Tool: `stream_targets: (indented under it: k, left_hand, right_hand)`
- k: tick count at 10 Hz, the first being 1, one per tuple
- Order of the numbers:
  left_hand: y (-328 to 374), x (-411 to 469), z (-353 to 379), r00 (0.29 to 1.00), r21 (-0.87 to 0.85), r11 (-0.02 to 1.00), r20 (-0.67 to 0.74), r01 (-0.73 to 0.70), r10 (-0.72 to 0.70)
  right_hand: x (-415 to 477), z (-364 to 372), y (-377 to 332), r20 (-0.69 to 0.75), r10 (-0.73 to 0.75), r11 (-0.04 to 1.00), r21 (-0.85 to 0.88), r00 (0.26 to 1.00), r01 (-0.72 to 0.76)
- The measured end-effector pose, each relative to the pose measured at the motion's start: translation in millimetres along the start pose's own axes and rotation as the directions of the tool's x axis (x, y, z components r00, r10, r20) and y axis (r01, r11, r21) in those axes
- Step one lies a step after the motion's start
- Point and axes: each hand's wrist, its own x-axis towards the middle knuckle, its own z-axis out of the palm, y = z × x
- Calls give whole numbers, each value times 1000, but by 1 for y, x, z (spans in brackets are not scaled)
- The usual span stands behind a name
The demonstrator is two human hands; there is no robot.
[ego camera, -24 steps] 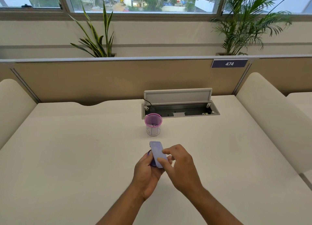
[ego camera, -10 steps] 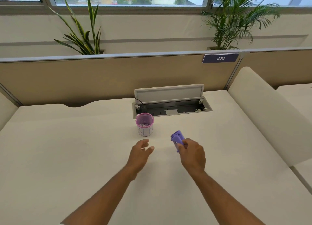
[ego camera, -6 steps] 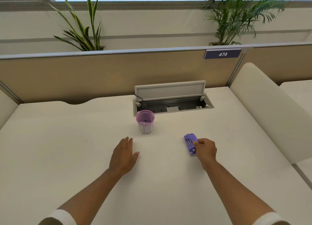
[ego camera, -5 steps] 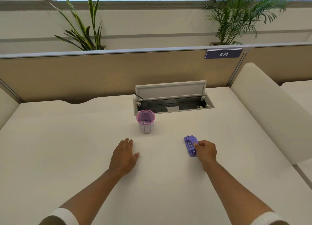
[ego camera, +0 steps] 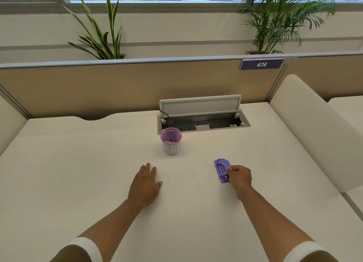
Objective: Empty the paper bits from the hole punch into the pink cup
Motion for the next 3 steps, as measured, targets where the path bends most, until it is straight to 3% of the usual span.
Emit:
stream_targets:
  k: [2, 3]
  left_hand:
    - [3, 2, -10, 999, -2, 1000, 50, 16, -16]
    - [5, -1, -17, 995, -37, 999, 97, 18, -14]
  right_hand:
    - [4, -1, -4, 24, -17, 998, -63, 1000, 19]
    - [-1, -4, -7, -53, -74, 991, -116, 996, 68]
